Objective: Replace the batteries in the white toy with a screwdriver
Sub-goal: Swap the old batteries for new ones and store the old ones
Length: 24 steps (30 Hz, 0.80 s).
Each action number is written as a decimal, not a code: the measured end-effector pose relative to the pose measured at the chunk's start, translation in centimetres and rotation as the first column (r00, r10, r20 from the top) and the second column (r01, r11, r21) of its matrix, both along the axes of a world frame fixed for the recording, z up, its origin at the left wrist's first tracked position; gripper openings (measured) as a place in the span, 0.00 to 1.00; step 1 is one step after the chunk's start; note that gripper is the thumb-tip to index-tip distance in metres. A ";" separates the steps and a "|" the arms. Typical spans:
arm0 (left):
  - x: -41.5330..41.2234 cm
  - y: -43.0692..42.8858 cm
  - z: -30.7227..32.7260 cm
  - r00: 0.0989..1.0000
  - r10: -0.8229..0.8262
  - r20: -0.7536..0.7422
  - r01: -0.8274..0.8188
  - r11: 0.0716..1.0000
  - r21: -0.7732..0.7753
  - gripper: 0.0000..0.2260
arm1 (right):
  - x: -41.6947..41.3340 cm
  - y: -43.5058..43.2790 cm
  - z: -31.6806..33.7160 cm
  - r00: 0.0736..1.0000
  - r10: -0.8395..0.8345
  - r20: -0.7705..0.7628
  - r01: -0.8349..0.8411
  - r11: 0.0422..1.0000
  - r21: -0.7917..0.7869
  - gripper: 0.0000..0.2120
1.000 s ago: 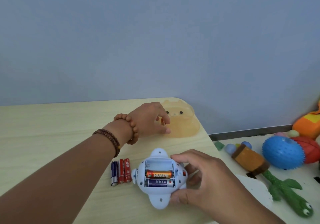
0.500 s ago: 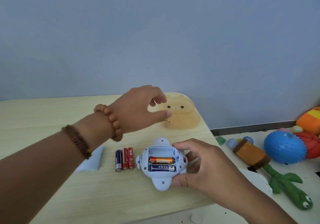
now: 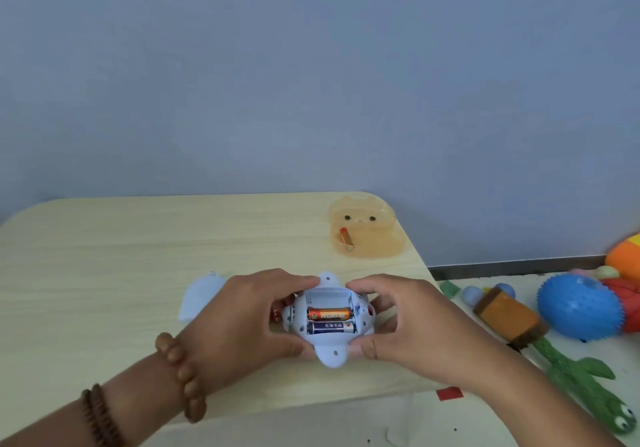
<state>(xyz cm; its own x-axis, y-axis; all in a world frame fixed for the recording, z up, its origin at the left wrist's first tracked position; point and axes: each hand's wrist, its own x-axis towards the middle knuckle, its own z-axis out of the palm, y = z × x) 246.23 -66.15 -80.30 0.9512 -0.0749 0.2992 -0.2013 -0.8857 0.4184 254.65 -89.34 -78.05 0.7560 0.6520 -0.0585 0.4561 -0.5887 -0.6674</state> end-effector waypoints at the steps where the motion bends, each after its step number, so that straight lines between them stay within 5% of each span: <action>1: 0.0 -0.2 0.1 1.000 0.008 0.008 -0.008 1.000 0.003 0.32 | -0.1 0.2 0.3 1.000 -0.008 -0.013 0.008 1.000 -0.007 0.26; 7: 0.0 -0.4 0.2 0.999 0.012 -0.041 -0.014 0.998 -0.057 0.32 | -1.4 3.9 0.3 0.990 -0.115 0.082 0.114 0.993 0.013 0.15; 24: -0.1 -0.7 0.0 0.997 0.029 -0.069 -0.035 0.996 -0.087 0.32 | -1.7 6.3 1.9 0.990 -0.090 0.105 0.107 0.979 -0.171 0.15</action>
